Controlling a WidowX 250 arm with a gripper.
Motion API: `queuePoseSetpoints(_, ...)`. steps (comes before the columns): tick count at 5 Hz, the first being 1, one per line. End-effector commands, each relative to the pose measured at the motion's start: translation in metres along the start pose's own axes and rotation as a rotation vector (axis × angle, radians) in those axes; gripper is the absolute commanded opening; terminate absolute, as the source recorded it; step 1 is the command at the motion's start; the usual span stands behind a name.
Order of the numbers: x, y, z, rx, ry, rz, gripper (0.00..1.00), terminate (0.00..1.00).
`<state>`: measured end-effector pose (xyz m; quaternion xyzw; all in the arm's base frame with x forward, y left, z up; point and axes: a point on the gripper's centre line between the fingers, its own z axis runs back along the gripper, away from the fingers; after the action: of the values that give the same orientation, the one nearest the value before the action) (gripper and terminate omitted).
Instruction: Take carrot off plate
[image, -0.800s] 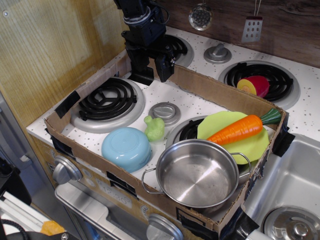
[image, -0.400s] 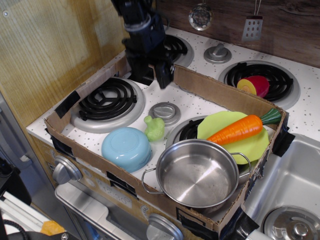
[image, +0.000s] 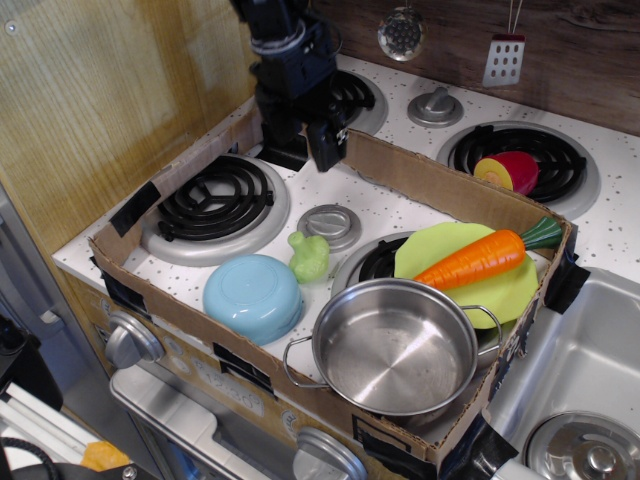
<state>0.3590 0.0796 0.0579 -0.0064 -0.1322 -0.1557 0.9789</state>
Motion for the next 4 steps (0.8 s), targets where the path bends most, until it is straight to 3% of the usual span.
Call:
queuePoseSetpoints(1, 0.018, -0.028, 0.031, -0.074, -0.032, -0.147, 1.0, 0.0)
queuePoseSetpoints(2, 0.028, -0.058, 0.041, -0.069, 0.009, -0.126, 1.0, 0.0)
queuePoseSetpoints(3, 0.039, -0.082, 0.051, -0.101, 0.065, -0.075, 1.0, 0.0)
queuePoseSetpoints(4, 0.039, -0.115, 0.051, -0.081, 0.06, -0.023, 1.0, 0.0)
